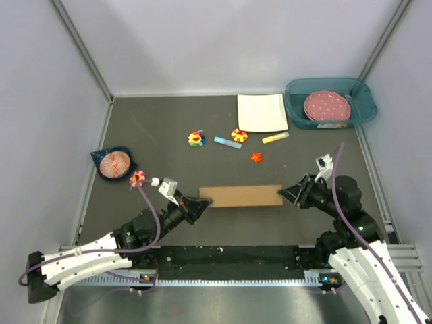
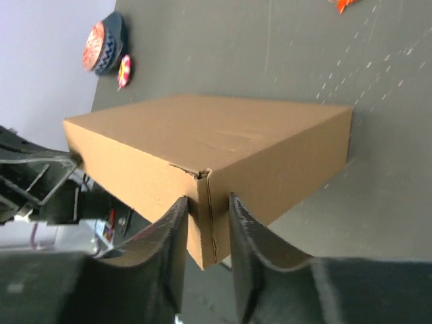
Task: Fold the paper box
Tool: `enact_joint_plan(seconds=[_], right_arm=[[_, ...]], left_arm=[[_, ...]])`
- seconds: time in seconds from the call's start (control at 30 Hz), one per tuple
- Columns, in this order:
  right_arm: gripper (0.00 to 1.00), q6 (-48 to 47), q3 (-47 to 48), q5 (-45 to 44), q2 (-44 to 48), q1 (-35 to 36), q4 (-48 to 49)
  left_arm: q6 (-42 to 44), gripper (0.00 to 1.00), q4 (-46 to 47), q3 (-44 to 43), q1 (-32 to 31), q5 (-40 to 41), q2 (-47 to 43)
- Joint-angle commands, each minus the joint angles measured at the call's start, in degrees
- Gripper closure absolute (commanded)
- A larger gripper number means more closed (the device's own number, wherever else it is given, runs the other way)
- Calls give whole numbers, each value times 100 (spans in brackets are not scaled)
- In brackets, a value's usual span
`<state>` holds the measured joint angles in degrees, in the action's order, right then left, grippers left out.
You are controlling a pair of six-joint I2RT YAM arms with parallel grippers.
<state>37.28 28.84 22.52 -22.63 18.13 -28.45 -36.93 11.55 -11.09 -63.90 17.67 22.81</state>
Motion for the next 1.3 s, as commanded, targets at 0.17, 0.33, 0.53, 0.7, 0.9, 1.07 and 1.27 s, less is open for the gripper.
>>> enact_joint_plan(seconds=[0.17,0.33,0.53,0.7,0.9,1.07,1.27], right_arm=[[36,710,235,86,927,279,-1084],[30,676,456,-221,542,279,-1058],[29,781,0,-302,-355,270,-873],[28,912,-458,182,-1373,314,-190],[27,896,-564,217,-2227,463,444],[30,983,-669,33,-2878,481,1472],[38,984,-301,-231,-4113,358,2561]], left_arm=[[547,72,-1612,327,-536,147,-1708],[581,45,-1262,204,-536,869,-2184],[38,30,-1751,81,-536,1449,-1237],[-824,25,-2184,-95,-527,2064,308],[-974,22,-1578,-25,-343,1846,1549],[-746,34,-235,230,175,941,2017],[-711,52,865,564,1150,133,2087]])
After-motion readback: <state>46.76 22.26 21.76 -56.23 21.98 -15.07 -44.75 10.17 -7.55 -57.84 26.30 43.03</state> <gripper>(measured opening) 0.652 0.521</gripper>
